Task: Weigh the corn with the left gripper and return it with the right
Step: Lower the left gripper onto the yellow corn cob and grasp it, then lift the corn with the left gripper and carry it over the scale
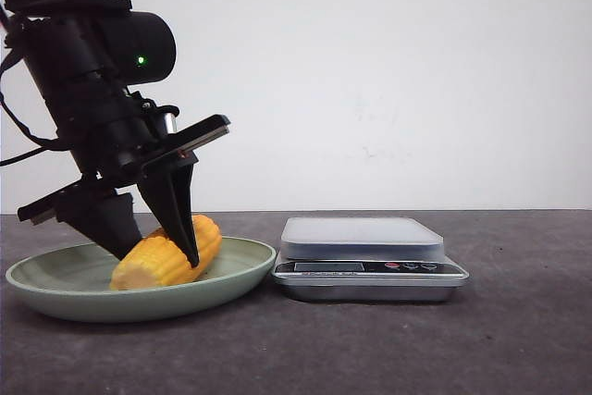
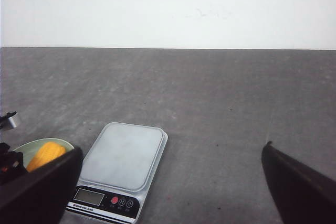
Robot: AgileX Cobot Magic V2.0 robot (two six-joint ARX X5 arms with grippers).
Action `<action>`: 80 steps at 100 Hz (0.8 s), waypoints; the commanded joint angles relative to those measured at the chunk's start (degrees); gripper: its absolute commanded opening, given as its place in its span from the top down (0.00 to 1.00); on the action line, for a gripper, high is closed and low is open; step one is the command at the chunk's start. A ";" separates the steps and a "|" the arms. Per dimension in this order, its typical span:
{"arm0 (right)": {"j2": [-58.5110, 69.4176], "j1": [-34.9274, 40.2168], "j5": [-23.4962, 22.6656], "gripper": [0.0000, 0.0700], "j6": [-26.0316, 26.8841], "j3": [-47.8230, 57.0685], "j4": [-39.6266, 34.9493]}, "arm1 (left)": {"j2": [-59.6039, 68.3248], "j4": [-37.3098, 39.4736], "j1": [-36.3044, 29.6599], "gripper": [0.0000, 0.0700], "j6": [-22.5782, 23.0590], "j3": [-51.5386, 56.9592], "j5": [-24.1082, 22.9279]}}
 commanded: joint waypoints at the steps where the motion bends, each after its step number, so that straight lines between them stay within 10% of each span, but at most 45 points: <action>1: 0.37 -0.04 0.52 0.00 0.15 0.50 0.44 | -0.46 -0.11 -0.59 1.00 1.27 1.86 1.62; 80: 0.46 -0.04 1.60 0.00 1.31 0.50 6.01 | -17.88 -0.11 -2.32 1.00 -1.64 38.75 0.50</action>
